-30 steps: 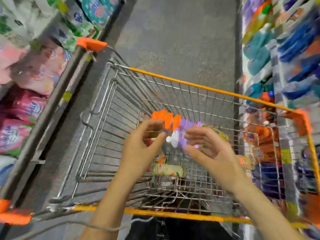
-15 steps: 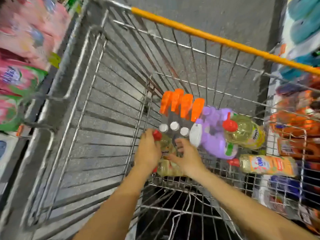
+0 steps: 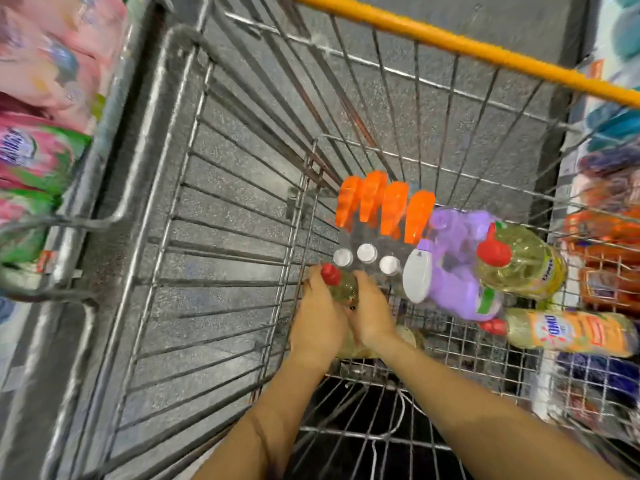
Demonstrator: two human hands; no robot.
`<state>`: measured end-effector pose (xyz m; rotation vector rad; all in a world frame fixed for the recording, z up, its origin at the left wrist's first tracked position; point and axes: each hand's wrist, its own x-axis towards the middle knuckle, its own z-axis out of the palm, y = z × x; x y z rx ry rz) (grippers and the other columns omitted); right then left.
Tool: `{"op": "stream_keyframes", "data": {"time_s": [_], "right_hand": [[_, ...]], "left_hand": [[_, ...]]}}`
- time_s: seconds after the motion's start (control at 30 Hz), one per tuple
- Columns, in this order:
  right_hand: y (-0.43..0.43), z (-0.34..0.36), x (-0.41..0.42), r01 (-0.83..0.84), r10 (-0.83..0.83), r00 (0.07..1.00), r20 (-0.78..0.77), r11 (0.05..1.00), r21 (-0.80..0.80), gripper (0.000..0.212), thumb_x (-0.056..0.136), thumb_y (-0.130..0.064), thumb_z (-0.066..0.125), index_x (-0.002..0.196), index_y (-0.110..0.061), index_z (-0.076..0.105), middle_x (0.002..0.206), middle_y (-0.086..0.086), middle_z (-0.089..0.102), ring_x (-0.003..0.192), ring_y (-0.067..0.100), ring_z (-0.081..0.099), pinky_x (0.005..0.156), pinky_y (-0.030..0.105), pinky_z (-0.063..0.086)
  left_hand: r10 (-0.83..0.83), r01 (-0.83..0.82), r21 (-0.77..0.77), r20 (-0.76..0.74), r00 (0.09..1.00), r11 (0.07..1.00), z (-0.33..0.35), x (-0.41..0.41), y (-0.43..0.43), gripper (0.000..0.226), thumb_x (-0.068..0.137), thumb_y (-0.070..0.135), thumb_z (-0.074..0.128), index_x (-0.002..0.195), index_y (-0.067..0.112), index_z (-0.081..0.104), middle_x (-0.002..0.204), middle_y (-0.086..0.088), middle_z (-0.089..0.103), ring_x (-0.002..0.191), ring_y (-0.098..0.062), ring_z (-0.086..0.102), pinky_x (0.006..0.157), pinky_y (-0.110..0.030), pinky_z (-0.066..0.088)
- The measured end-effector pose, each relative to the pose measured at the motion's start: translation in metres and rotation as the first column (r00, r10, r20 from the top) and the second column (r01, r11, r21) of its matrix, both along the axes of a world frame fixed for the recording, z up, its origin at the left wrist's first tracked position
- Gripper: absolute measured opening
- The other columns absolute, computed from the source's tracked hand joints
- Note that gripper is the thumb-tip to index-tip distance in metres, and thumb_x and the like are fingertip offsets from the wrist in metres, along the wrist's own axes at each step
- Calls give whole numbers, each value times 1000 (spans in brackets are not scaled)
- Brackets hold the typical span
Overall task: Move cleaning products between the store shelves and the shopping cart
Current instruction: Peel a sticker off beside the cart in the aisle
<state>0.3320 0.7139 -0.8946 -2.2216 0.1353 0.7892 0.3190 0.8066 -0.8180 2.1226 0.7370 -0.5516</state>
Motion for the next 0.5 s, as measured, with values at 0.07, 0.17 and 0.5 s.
{"op": "stream_keyframes", "data": {"time_s": [0.07, 0.17, 0.5], "right_hand": [[-1, -4, 0, -55, 56, 998, 37, 998, -23, 41, 80, -12, 71, 118, -16, 54, 117, 5, 61, 110, 25, 57, 87, 40, 48], [-9, 0, -5, -39, 38, 997, 63, 999, 16, 43, 83, -11, 69, 122, -15, 52, 117, 5, 60, 110, 25, 57, 90, 40, 48], [-56, 114, -24, 169, -213, 974, 72, 904, 393, 60, 74, -44, 77, 127, -29, 54, 122, -17, 62, 116, 3, 57, 99, 38, 49]], "left_hand": [[22, -22, -19, 3, 1000, 1000, 0, 2, 1, 51, 89, -2, 42, 137, 13, 33, 115, -12, 63, 102, -31, 63, 87, -49, 51], [-1, 2, -42, 26, 1000, 999, 0, -1, 1, 45, 86, -3, 44, 126, 17, 38, 111, -10, 61, 97, -29, 62, 85, -49, 50], [-272, 272, -215, 30, 962, 938, 48, -4, 20, 68, 74, 24, 81, 132, 34, 46, 118, 7, 38, 108, -4, 45, 100, -26, 42]]}}
